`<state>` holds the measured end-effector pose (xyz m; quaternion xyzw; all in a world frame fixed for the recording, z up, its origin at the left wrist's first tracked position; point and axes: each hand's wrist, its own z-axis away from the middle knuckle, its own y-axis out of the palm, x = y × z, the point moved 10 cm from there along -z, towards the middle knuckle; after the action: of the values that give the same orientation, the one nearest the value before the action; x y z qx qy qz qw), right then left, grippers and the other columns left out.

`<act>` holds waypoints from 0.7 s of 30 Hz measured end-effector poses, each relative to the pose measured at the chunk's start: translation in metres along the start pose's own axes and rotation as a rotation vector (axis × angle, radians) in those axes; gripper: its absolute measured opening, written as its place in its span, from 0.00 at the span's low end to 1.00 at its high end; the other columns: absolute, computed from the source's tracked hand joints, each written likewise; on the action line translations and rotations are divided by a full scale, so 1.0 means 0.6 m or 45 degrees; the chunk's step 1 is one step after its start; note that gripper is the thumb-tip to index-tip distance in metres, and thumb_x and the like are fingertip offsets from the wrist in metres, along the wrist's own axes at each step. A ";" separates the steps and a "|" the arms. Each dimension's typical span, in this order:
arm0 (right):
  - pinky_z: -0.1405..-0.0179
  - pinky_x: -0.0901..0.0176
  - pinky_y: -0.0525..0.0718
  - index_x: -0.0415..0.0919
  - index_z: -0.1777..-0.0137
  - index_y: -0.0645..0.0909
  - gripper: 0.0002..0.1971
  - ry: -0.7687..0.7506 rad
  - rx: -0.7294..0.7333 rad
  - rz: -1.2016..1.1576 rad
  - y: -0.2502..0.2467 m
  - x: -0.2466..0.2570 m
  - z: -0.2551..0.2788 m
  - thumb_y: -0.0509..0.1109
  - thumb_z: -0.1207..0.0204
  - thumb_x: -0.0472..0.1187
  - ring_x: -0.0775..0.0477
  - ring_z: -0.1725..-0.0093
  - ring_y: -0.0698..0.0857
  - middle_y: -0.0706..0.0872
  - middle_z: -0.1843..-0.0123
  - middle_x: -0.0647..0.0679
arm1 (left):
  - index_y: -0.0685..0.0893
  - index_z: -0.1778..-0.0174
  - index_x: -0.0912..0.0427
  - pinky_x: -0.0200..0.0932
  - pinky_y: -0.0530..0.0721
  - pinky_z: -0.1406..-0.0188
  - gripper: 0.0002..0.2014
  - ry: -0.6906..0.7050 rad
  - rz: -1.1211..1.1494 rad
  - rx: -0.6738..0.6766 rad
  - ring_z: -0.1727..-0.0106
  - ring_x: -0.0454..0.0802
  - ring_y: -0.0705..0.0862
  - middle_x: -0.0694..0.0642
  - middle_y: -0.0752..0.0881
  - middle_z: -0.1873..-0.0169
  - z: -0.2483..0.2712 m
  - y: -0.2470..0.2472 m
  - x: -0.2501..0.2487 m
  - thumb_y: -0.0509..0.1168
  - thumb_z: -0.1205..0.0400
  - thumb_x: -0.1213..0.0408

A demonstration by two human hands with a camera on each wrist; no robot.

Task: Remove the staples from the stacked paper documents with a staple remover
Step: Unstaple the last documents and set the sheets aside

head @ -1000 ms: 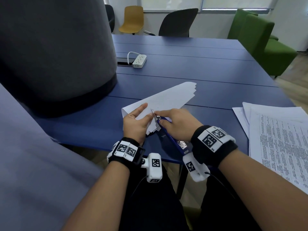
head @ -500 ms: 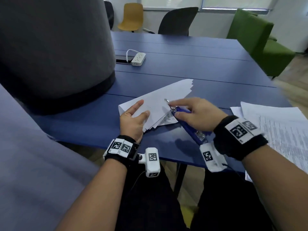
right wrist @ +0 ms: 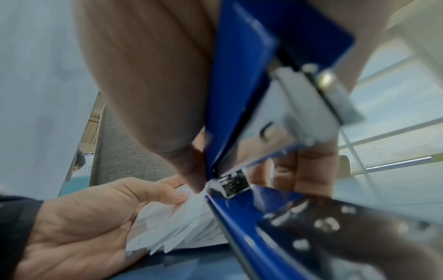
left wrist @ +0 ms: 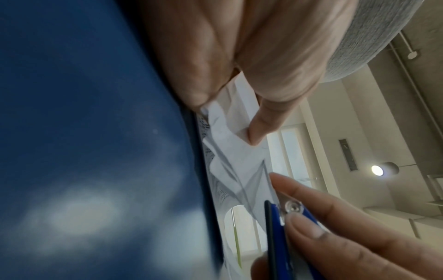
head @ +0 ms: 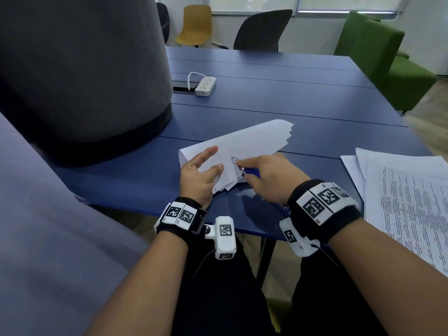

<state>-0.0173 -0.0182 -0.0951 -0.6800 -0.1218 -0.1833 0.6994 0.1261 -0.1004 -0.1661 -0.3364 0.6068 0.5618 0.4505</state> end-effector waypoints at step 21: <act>0.35 0.52 0.82 0.58 0.27 0.79 0.20 0.039 0.016 -0.087 -0.002 0.010 0.003 0.63 0.18 0.45 0.43 0.41 0.84 0.87 0.36 0.47 | 0.91 0.42 0.51 0.61 0.88 0.35 0.21 0.009 -0.105 0.023 0.39 0.64 0.90 0.64 0.90 0.38 -0.003 -0.002 0.006 0.73 0.25 0.78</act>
<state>-0.0124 -0.0168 -0.0916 -0.6683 -0.1355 -0.2166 0.6987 0.1256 -0.1017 -0.1697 -0.3589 0.5991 0.5361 0.4742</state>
